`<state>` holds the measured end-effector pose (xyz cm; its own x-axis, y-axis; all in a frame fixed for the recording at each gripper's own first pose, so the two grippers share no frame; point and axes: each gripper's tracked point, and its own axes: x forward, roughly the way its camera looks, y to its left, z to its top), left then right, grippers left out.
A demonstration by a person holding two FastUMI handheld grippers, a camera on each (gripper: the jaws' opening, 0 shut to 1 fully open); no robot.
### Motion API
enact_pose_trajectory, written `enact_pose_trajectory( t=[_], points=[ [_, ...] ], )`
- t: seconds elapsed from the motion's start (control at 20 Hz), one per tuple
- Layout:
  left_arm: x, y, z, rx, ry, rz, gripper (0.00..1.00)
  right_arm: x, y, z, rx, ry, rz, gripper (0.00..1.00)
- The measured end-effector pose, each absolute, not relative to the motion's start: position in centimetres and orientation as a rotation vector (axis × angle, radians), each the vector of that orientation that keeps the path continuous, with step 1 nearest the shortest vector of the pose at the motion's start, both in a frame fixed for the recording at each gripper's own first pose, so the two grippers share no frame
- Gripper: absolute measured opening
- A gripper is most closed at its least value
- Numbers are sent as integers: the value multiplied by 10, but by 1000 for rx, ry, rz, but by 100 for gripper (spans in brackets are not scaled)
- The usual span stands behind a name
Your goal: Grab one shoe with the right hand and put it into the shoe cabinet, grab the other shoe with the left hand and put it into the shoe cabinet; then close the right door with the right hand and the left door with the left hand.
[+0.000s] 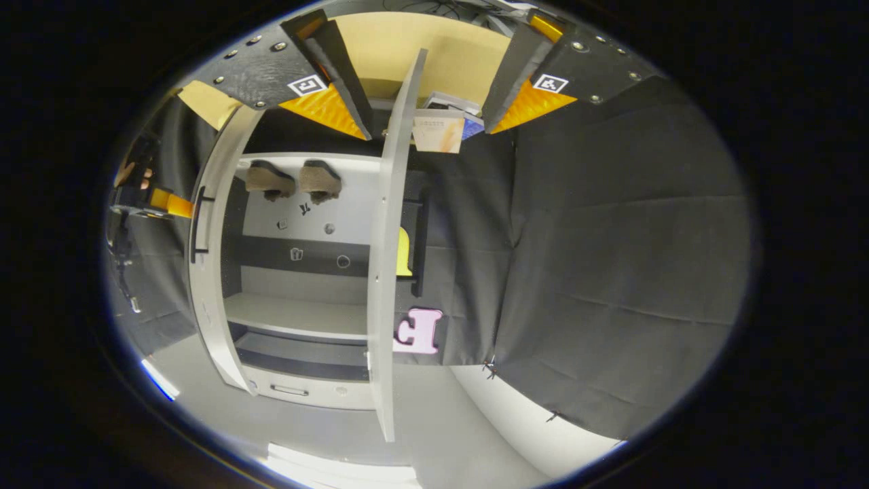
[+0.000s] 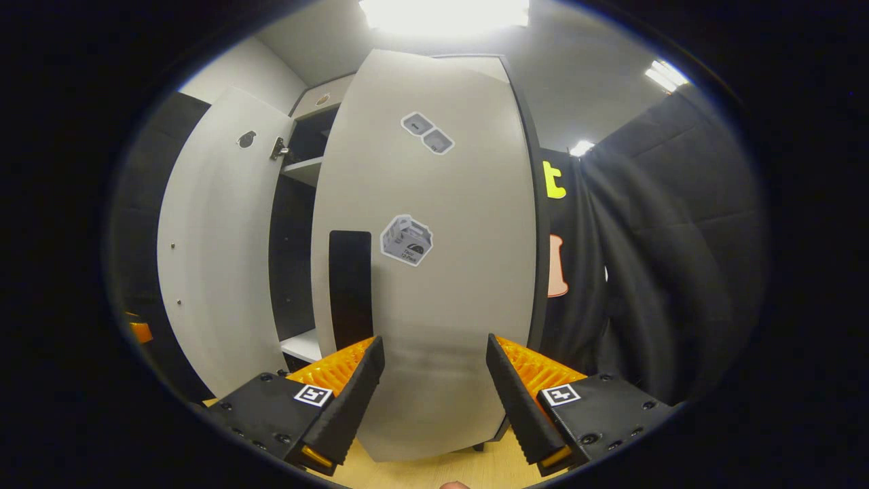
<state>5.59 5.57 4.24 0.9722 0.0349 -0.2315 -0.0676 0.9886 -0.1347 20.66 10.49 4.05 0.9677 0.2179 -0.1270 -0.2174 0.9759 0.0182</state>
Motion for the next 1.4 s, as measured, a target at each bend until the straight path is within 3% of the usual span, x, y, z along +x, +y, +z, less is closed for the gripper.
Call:
enact_pose_trajectory(
  t=[0.05,0.1,0.7,1.2,1.35,1.4],
  points=[
    [60,61,43,-136,230,60,93,204,100,43,-5,119,215,96],
    [63,66,44,-127,226,69,99,201,95,45,-14,111,211,96],
    [155,150,80,-60,136,186,98,163,37,12,-49,174,148,96],
    [200,133,93,11,95,182,98,147,6,-15,-29,235,83,96],
    [199,127,90,-10,98,156,93,144,8,-20,-19,250,87,96],
    [199,124,92,-8,95,151,98,144,9,-20,-18,249,89,96]
  ],
)
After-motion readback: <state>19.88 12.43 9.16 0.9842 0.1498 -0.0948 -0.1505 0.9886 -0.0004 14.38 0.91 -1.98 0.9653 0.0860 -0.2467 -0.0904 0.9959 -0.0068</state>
